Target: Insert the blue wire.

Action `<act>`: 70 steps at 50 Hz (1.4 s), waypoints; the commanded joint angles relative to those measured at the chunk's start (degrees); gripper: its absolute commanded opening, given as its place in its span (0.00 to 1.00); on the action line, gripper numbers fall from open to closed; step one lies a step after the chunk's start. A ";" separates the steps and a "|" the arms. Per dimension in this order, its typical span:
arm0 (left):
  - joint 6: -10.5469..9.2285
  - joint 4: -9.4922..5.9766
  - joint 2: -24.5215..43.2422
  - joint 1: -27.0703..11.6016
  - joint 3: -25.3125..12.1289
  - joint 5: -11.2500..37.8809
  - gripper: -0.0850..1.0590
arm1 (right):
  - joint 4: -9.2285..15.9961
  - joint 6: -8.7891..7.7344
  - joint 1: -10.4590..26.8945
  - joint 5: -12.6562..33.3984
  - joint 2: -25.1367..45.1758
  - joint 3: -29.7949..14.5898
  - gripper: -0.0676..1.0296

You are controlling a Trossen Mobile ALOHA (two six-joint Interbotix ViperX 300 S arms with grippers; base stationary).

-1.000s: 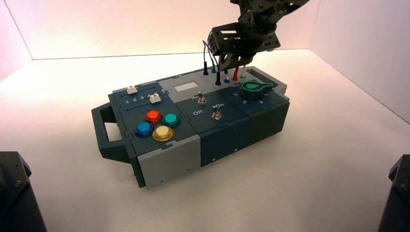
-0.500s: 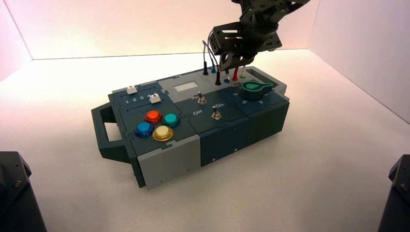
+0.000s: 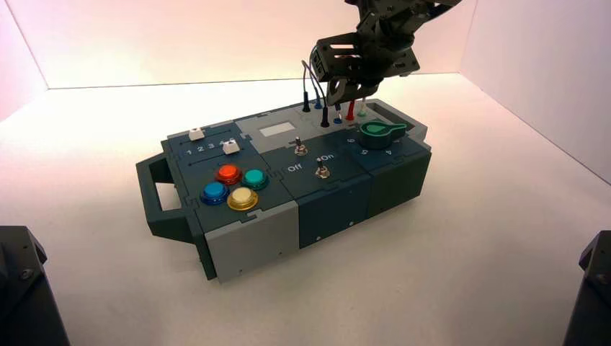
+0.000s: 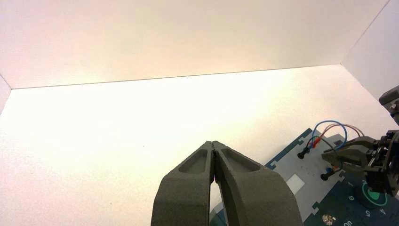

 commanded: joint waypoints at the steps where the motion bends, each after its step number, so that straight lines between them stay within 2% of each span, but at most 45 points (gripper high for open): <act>1: 0.18 0.09 0.35 -0.26 -0.70 -0.53 0.05 | -0.09 0.18 0.18 -0.35 -0.70 -1.49 0.04; 11: 0.18 0.09 0.26 -0.26 -0.70 -0.53 0.05 | 0.00 0.53 0.44 -0.35 0.18 -1.85 0.04; 52: 0.18 0.09 0.09 -0.26 -0.70 -0.62 0.05 | -0.09 0.18 0.44 0.18 -0.18 0.35 0.04; 70: 0.18 0.18 -0.26 -0.26 -0.62 -0.70 0.05 | -3.16 0.18 0.44 3.87 -1.23 0.00 0.04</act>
